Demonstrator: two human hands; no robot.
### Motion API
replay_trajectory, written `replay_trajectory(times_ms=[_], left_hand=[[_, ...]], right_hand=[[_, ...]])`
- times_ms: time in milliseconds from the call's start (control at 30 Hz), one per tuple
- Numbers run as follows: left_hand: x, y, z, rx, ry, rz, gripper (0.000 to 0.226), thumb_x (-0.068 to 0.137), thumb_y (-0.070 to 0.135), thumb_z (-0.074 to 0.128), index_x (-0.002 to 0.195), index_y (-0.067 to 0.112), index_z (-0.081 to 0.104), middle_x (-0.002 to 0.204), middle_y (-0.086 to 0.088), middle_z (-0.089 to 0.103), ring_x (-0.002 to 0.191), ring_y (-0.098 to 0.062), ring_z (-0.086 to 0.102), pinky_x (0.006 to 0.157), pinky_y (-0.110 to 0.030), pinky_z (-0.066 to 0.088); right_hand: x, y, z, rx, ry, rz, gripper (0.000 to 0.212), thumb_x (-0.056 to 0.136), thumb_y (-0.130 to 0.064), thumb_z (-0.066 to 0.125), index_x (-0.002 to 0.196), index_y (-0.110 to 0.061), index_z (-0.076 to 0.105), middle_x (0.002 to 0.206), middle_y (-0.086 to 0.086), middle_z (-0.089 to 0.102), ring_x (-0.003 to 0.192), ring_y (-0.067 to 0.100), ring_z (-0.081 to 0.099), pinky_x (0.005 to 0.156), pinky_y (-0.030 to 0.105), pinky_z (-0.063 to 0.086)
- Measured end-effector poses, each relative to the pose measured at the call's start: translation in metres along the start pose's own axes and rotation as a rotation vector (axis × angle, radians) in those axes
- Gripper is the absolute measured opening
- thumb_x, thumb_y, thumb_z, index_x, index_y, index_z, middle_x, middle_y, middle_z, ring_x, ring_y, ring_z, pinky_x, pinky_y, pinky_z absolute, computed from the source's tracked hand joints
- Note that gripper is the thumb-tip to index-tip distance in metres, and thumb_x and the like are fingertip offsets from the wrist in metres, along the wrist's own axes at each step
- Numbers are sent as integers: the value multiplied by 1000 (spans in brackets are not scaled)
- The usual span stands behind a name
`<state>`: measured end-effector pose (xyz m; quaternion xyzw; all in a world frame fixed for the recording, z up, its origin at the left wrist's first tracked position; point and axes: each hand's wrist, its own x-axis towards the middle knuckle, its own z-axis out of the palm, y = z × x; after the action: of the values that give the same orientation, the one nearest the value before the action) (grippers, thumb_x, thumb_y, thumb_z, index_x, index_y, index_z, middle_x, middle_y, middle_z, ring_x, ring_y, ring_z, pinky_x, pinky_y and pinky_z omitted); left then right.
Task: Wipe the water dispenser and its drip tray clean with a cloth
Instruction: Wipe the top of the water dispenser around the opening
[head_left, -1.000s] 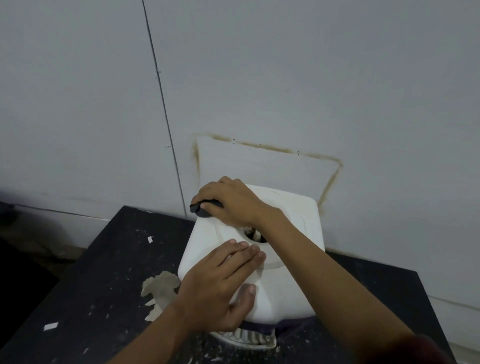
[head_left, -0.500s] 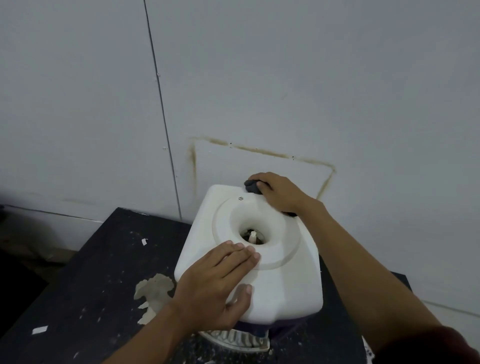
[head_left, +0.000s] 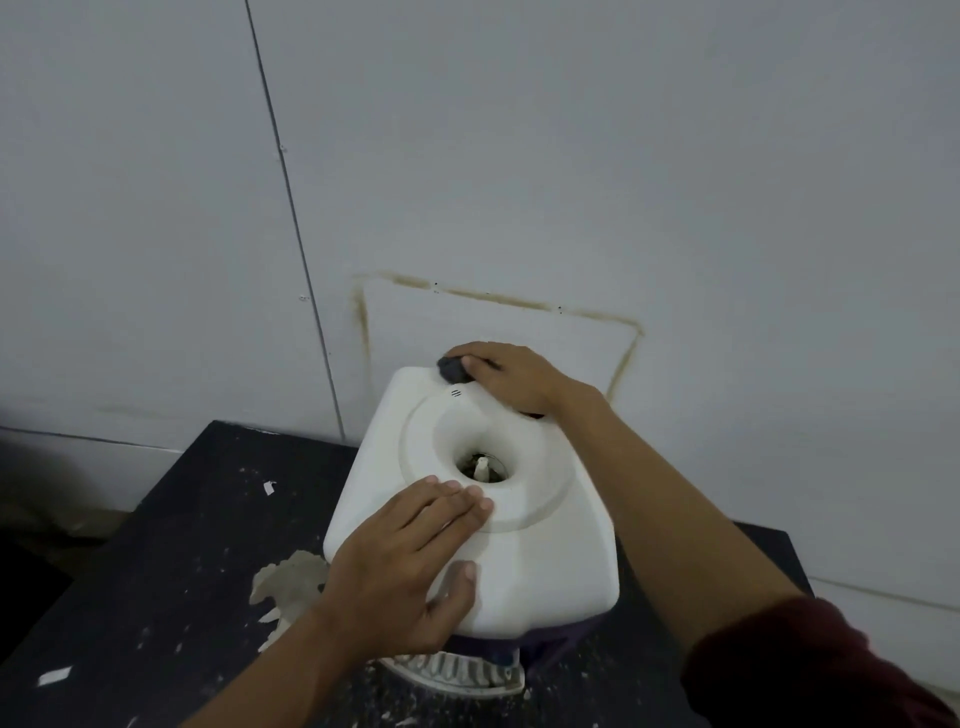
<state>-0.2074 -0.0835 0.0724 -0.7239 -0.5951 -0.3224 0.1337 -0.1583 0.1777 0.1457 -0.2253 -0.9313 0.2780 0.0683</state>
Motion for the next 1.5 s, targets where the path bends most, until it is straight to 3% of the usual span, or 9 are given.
replay_trajectory(times_ms=[200, 400, 467, 567, 700, 800, 900, 1133, 1500], left_hand=[[0, -1, 1, 12, -15, 5, 50, 85, 27, 63, 131, 7, 66, 134, -3, 65, 124, -23, 60, 110, -40, 45], [2, 0, -1, 2, -16, -6, 50, 83, 27, 64, 129, 9, 67, 134, -2, 65, 124, -20, 60, 109, -39, 47], [2, 1, -1, 1, -16, -3, 50, 83, 27, 65, 129, 9, 67, 134, -2, 65, 124, -20, 60, 110, -38, 46], [2, 0, -1, -8, -15, -9, 50, 83, 27, 66, 129, 8, 67, 133, -1, 66, 124, -20, 60, 111, -37, 45], [1, 1, -1, 7, -28, 0, 49, 85, 29, 64, 129, 8, 67, 133, -2, 66, 124, -19, 60, 111, -37, 44], [3, 0, -1, 13, -52, -8, 49, 85, 28, 64, 130, 9, 67, 133, -2, 66, 123, -19, 61, 112, -36, 43], [3, 1, -2, 23, -60, -18, 49, 84, 28, 63, 130, 9, 67, 131, -2, 67, 121, -20, 61, 112, -36, 42], [3, 2, -3, 24, -50, -21, 48, 84, 27, 63, 128, 6, 68, 129, -5, 67, 120, -22, 62, 111, -38, 44], [5, 1, -1, 45, -5, 14, 46, 86, 25, 59, 125, 4, 69, 128, -8, 68, 117, -25, 63, 111, -37, 44]], right_hand=[[-65, 36, -4, 189, 207, 126, 35, 107, -35, 33, 130, -44, 57, 130, -27, 58, 122, -2, 50, 104, 25, 36], [-110, 38, 14, 246, 423, 167, 33, 107, -23, 38, 134, -32, 55, 121, -38, 48, 115, -10, 43, 90, -2, 27], [-93, 35, 13, 185, 393, 171, 35, 107, -22, 36, 135, -28, 56, 126, -28, 53, 118, -4, 44, 93, 4, 30], [-51, 24, 9, 55, 293, 162, 37, 105, -24, 34, 132, -30, 58, 135, -10, 58, 125, 11, 51, 100, 30, 40], [-4, -16, 17, -82, 122, 11, 35, 103, -21, 37, 123, -30, 64, 129, -10, 61, 117, 17, 58, 88, 32, 43], [15, -48, 39, -175, -31, -172, 35, 104, -23, 37, 128, -30, 62, 137, -8, 57, 121, 17, 55, 97, 36, 43], [19, -46, 37, -145, -96, -175, 36, 106, -26, 35, 132, -32, 59, 141, -9, 55, 126, 13, 50, 103, 35, 39], [-36, 26, -5, 127, 125, 161, 36, 107, -36, 32, 135, -37, 56, 137, -15, 57, 126, 11, 50, 107, 32, 35], [-160, 17, 42, 490, 525, 231, 34, 105, -28, 46, 138, -33, 55, 141, -19, 54, 130, -3, 47, 112, 21, 35]])
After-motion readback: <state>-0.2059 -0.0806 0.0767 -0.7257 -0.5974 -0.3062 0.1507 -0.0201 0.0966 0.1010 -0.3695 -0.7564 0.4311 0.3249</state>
